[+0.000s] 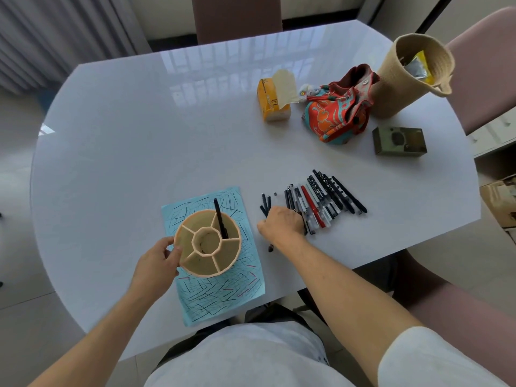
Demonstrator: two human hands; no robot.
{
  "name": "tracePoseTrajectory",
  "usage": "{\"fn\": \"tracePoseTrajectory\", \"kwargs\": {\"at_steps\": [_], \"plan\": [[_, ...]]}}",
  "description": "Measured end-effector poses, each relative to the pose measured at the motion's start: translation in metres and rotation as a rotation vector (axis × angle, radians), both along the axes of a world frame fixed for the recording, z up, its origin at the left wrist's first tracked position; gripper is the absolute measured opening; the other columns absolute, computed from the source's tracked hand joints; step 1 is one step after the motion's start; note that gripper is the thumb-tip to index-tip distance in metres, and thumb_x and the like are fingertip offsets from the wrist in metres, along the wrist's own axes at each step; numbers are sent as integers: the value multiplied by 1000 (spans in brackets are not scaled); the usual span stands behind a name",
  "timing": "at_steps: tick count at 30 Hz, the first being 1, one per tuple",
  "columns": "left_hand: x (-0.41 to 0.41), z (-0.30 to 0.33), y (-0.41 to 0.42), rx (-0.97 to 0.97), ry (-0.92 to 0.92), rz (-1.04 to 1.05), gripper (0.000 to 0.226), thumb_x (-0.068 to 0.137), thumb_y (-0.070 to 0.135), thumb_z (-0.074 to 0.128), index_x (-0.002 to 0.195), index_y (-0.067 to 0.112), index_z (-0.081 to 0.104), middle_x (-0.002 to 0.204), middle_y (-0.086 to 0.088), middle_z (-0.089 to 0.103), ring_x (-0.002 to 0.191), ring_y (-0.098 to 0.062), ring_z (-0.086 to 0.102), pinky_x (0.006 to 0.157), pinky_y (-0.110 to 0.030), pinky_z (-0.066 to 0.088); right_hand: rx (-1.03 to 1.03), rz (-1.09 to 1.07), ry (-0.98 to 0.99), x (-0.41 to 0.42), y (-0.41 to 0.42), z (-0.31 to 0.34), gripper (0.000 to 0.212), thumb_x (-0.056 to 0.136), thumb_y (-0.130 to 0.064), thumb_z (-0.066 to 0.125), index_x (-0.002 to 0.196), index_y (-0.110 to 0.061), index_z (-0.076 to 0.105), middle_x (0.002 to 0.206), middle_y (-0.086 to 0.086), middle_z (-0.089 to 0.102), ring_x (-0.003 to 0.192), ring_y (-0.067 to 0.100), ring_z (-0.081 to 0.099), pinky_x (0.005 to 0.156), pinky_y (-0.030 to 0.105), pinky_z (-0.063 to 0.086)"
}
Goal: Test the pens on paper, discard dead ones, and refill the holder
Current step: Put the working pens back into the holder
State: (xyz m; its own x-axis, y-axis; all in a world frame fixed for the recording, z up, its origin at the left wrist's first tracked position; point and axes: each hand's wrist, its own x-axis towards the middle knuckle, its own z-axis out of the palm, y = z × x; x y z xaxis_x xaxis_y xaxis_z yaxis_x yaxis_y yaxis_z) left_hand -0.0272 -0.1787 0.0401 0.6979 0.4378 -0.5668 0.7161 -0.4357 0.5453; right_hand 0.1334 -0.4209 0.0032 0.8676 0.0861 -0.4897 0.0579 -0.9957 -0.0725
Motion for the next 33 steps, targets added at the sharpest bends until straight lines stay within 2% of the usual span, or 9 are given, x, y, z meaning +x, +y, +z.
{"fn": "tracePoseTrajectory", "kwargs": {"at_steps": [4,7,9,11,16,20,23,27,33], "plan": [[0,1,0,-2,4,-6,33,102,46,46,128,28,57,79,6,71,71,-11,69,55,-28,46,219,-197,-29,-7,-19,-1,30,88,-30,42,77,-9,60,66,2,57,54,17,51,48,25,37],[-1,2,-1,-6,14,-11,35,102,47,44,128,27,57,81,6,71,72,-12,69,56,-29,47,372,-318,-66,-3,-41,0,25,96,-22,42,96,-6,61,85,10,65,76,27,62,63,35,51],[-1,1,-2,-10,13,-7,36,103,48,43,129,26,56,81,5,71,72,-12,69,56,-30,47,394,-340,-110,2,-50,0,23,100,-21,43,106,-5,59,96,12,67,86,29,63,72,40,54],[-1,1,-1,-12,6,-9,37,103,48,43,129,26,56,81,5,71,73,-12,69,57,-30,48,335,-306,-123,6,-54,-2,21,100,-21,47,110,-5,58,100,12,67,85,28,61,68,35,49],[-1,0,3,-16,-8,-10,37,102,49,45,130,28,57,78,7,72,72,-12,69,59,-32,50,143,-189,-97,9,-52,-5,20,96,-23,57,106,-6,62,101,12,71,89,31,69,61,32,47],[0,4,2,-11,0,-10,36,102,46,47,131,28,58,79,8,72,71,-11,69,58,-30,49,143,-207,-42,12,-48,-3,17,85,-28,60,84,-11,57,84,6,67,73,26,66,52,26,44],[-2,9,-1,-45,32,-5,35,100,38,54,133,28,54,82,7,71,73,-11,70,59,-29,49,397,-331,-38,11,-46,6,18,83,-32,52,74,-17,53,71,0,60,64,21,57,49,26,34],[-7,17,-5,-113,73,-14,49,87,40,70,131,32,49,89,6,71,76,-11,70,61,-29,49,1025,-699,58,-5,-30,26,6,77,-19,49,74,-16,53,55,-3,56,54,18,50,45,25,40],[-5,20,-4,-145,38,39,45,91,45,63,131,33,48,88,2,71,78,-15,70,64,-33,52,1670,-876,335,-34,11,49,9,103,-10,51,110,-7,57,75,8,69,80,26,70,90,47,58]]}}
